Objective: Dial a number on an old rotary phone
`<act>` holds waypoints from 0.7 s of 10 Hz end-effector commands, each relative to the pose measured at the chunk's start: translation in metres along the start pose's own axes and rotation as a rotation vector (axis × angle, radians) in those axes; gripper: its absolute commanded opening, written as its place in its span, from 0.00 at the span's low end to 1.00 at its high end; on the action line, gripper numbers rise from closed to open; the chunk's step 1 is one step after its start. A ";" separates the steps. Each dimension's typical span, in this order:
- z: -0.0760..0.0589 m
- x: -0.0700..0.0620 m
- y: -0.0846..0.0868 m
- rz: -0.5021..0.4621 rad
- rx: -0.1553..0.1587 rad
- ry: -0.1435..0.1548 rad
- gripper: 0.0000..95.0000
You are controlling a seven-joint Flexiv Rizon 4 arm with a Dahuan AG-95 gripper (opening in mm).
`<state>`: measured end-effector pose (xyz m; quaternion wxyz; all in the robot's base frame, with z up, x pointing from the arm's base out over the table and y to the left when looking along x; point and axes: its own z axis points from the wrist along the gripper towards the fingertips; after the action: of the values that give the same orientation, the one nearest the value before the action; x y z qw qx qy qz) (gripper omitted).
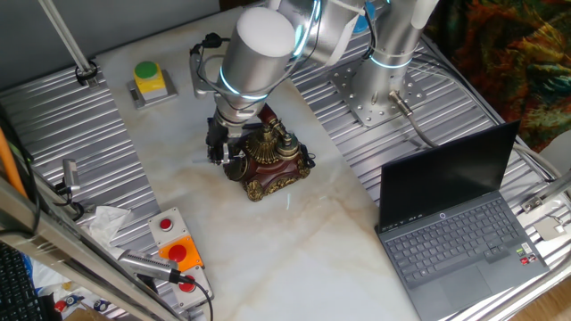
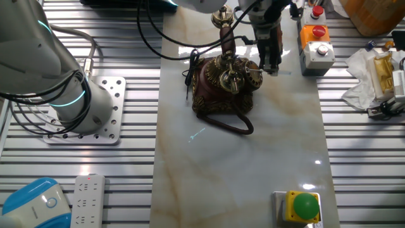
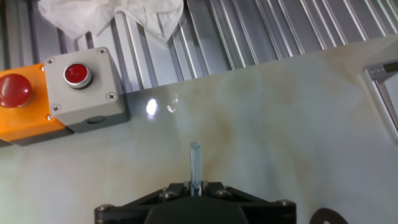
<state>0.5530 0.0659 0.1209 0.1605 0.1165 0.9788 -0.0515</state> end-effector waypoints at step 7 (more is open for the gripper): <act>0.002 0.001 0.013 -0.022 0.068 0.005 0.00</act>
<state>0.5563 0.0787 0.1184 0.1538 0.1122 0.9782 -0.0825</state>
